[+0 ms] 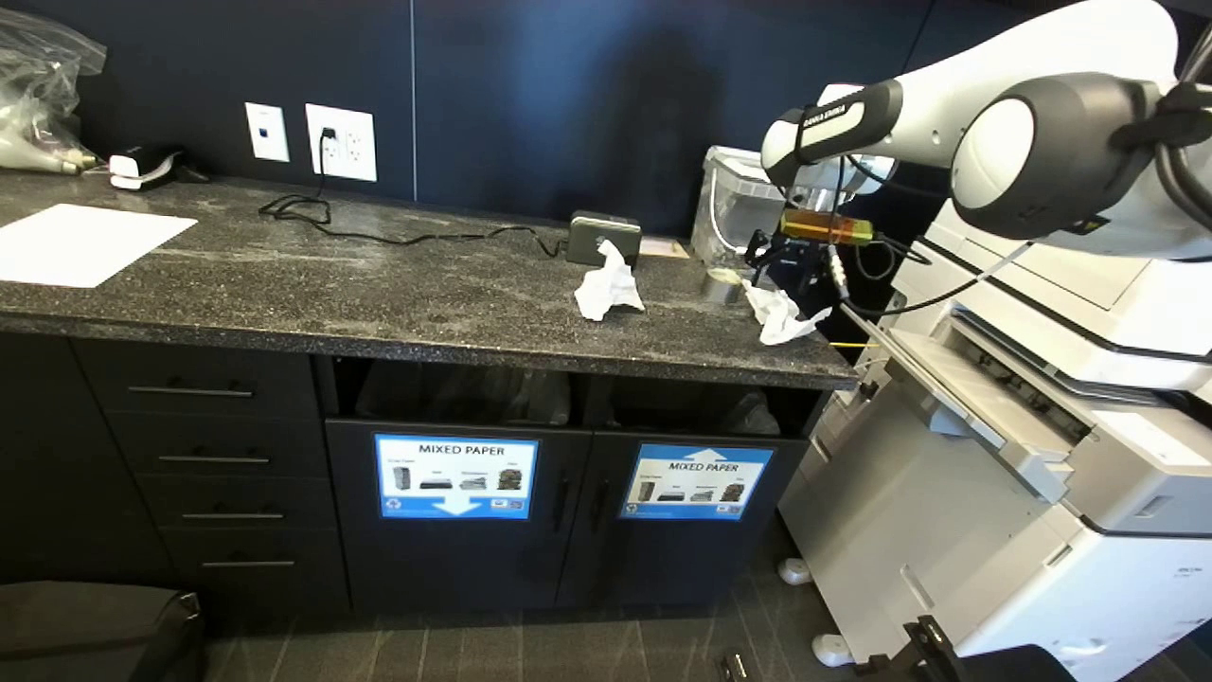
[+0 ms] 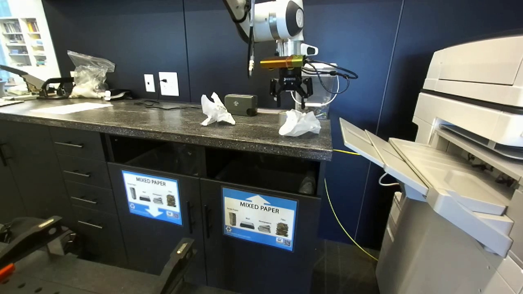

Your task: Put the tissues inside the rubbish bin.

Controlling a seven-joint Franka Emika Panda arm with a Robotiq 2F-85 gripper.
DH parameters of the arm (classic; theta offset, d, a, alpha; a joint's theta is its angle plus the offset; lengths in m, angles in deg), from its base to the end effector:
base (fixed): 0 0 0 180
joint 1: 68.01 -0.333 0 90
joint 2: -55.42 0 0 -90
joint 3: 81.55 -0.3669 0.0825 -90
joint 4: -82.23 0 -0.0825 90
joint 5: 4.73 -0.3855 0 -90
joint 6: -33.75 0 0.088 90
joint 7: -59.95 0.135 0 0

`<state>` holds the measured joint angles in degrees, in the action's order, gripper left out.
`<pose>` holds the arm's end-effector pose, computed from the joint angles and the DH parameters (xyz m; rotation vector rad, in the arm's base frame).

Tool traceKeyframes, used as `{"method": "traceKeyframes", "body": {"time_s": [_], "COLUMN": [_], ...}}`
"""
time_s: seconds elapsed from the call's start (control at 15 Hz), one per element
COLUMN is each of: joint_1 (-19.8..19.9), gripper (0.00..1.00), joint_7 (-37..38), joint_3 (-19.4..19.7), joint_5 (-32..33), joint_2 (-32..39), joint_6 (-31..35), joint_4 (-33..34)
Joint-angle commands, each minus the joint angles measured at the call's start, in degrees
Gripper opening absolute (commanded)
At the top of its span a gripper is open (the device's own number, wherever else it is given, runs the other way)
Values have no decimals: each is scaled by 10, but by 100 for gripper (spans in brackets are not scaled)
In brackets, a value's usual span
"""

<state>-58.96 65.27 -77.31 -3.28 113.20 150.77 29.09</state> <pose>0.8283 -0.1715 0.2747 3.0173 -0.4201 0.1567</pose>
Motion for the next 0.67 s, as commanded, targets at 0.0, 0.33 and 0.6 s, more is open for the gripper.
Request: {"method": "traceKeyframes", "body": {"time_s": [0.0,0.33,0.6], "joint_1": [4,5,13], "gripper": [100,100,100], "joint_7": [-13,-6,-5], "joint_3": [-9,2,3], "joint_5": [-14,-3,0], "joint_2": [44,75,95], "joint_6": [-18,-5,-1], "joint_4": [73,100,110]}}
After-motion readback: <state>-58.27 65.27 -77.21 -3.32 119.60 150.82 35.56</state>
